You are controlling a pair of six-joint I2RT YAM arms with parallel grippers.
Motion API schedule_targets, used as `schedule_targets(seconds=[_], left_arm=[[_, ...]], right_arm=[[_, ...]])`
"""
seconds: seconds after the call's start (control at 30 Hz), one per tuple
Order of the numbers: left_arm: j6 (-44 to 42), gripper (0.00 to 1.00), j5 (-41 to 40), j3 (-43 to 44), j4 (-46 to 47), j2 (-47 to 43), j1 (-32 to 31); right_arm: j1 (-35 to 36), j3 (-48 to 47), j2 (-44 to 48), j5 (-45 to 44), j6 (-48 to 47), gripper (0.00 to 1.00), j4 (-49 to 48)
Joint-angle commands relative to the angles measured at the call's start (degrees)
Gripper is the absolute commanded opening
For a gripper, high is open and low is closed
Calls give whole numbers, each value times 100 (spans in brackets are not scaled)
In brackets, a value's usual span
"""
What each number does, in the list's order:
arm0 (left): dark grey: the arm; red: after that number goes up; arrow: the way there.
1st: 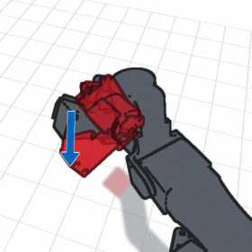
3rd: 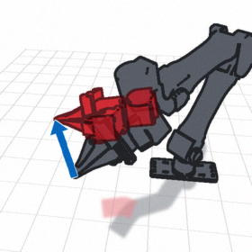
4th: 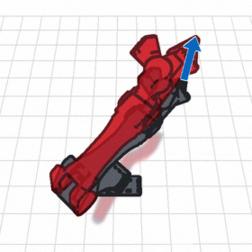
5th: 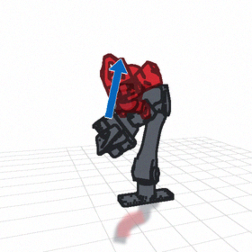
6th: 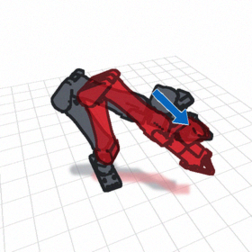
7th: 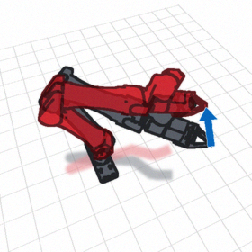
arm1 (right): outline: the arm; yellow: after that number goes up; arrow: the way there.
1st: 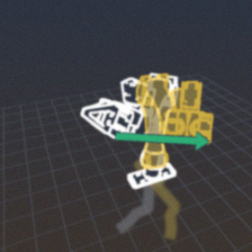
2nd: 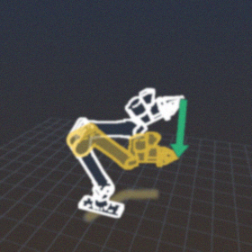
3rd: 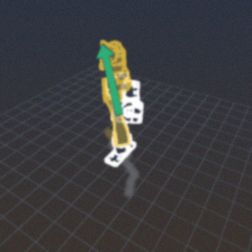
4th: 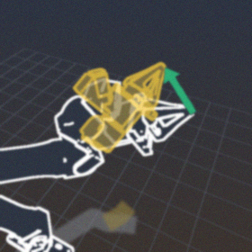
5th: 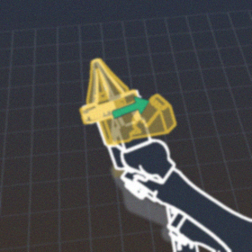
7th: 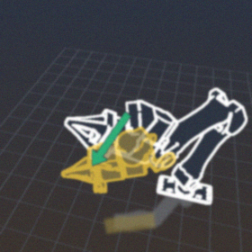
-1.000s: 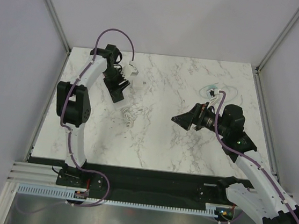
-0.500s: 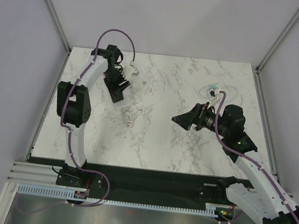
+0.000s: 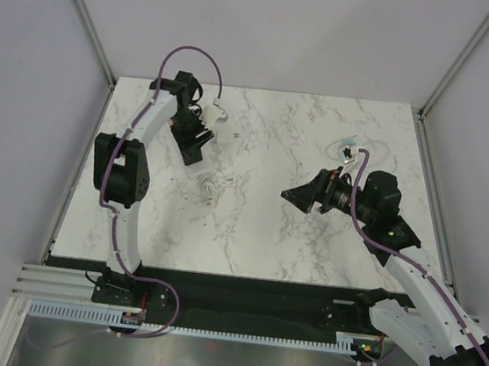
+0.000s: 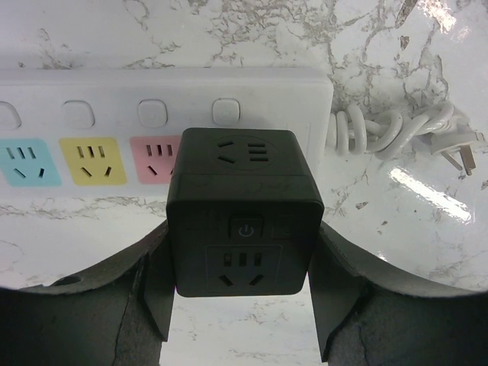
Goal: Insert the plug
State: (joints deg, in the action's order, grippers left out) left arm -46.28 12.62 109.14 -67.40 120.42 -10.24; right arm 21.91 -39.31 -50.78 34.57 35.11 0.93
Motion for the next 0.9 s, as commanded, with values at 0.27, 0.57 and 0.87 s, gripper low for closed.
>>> schedule_targets(seconds=[0.27, 0.57, 0.87], left_arm=[[49, 2, 329, 353, 113, -212, 31], [102, 2, 319, 125, 113, 16, 127], [146, 2, 355, 37, 236, 157, 180]], right_arm=[[32, -121, -54, -108, -171, 98, -110], [32, -165, -63, -117, -189, 98, -111], [59, -226, -142, -126, -198, 98, -110]])
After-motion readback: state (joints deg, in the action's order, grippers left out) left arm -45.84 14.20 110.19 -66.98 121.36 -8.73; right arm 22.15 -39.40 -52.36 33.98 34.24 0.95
